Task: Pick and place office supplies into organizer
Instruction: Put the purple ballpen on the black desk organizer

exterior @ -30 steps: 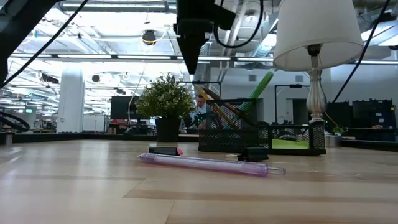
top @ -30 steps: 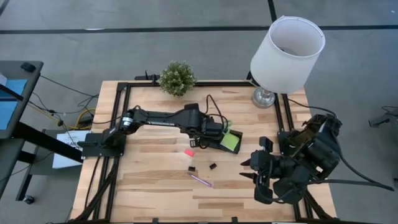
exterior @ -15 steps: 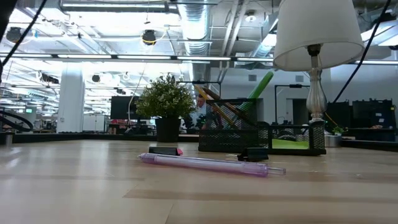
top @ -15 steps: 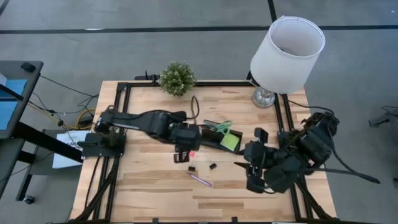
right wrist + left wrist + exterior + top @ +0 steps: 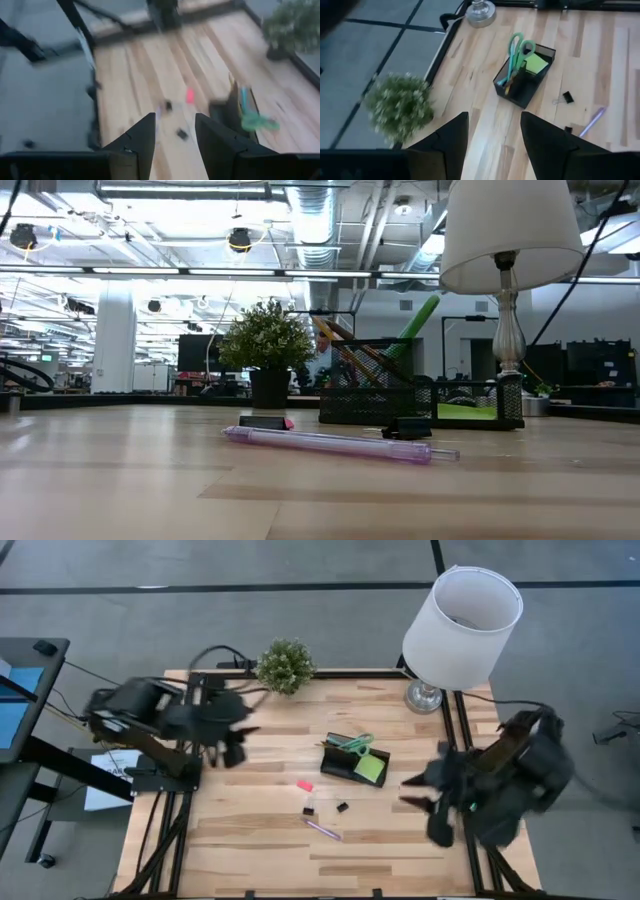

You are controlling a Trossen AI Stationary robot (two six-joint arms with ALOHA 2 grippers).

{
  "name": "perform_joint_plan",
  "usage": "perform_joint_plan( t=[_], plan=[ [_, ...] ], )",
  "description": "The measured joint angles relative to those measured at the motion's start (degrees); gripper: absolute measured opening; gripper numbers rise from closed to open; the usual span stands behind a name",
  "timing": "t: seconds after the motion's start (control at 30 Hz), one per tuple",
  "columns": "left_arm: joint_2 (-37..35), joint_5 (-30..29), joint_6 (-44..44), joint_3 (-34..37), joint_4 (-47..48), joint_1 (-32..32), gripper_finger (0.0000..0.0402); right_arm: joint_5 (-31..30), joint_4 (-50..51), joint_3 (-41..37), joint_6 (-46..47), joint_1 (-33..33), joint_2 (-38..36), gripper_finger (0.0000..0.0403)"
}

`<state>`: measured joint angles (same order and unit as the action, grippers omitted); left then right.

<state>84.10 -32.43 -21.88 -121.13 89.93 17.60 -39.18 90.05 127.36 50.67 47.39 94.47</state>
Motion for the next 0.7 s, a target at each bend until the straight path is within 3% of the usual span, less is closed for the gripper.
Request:
perform_joint_plan(
  t=[0.17,0.3,0.37,0.53,0.7],
  plan=[
    [-14.8,-5.6,-8.6,17.9,-1.0,3.3,0.0174,0.7,-0.1,-15.9,14.9,1.0,0.4,0.0131],
    [-25.5,-7.3,-14.6,34.8,-13.1,5.2,0.0174,5.7,-5.2,-28.1,27.7,-0.5,0.5,0.0131],
    [-29.7,-6.6,-13.3,42.6,-22.5,5.5,0.0174,9.0,-14.1,-33.8,25.7,-1.5,0.4,0.0131],
    [-36.7,-3.9,-6.5,57.2,-41.1,5.5,0.0174,14.0,-47.4,-47.5,12.1,-5.3,0.5,0.0131],
    [-38.5,-2.2,-7.3,63.2,-45.2,5.5,0.0174,15.3,-62.0,-58.1,11.9,-9.9,0.5,0.0131]
  ],
)
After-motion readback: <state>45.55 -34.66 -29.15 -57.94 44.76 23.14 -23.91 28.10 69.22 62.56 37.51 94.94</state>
